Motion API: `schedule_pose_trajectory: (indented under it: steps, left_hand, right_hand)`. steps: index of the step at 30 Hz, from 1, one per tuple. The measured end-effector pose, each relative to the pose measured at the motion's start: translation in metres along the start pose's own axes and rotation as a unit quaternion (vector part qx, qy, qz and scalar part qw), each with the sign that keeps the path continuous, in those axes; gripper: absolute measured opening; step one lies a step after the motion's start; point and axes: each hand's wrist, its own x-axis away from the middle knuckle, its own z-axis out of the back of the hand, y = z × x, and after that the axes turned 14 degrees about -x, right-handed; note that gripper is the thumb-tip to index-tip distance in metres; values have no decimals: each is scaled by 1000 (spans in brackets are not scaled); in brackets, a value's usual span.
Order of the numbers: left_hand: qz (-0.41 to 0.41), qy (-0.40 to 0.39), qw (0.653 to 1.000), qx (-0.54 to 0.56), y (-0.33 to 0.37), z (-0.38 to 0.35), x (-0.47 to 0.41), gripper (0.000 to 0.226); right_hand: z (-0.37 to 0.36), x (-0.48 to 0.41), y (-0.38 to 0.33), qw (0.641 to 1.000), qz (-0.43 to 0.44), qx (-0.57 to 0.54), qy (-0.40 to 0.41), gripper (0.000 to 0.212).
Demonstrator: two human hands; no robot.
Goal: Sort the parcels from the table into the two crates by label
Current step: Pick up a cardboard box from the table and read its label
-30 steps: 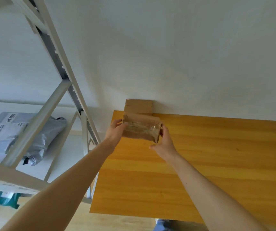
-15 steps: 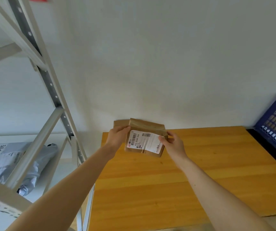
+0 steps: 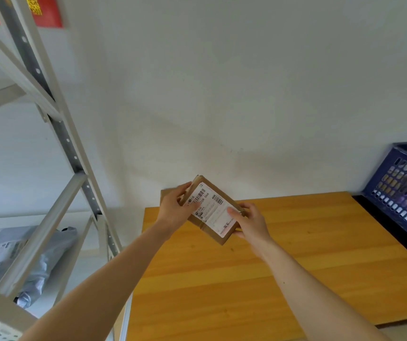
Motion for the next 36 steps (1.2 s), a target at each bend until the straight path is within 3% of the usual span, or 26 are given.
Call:
schedule_pose_trajectory:
  steps: [4, 11, 16, 20, 25, 30, 36]
  left_hand:
    - [9, 49, 998, -33, 5, -5, 0, 61]
    - [42, 38, 994, 96, 6, -18, 2, 63]
    - [57, 11, 986, 158, 2, -34, 7, 85]
    - [66, -19, 991, 117, -13, -47, 9, 39]
    - [66, -29, 986, 150, -18, -46, 12, 39]
    - [63, -48, 985, 152, -19, -42, 15, 37]
    - [69, -87, 985, 132, -8, -61, 5, 51]
  right_hand:
    - [4, 0, -2, 1000, -9, -30, -3, 35]
    - [5, 13, -5, 999, -13, 18, -24, 41]
    - [1, 19, -5, 995, 8, 74, -62, 49]
    - [-2, 19, -3, 987, 44, 140, -64, 38]
    - [-2, 17, 1, 970, 56, 225, -74, 35]
    - [-9, 14, 2, 982, 58, 168, -57, 35]
    - [15, 19, -4, 989, 61, 132, -12, 54]
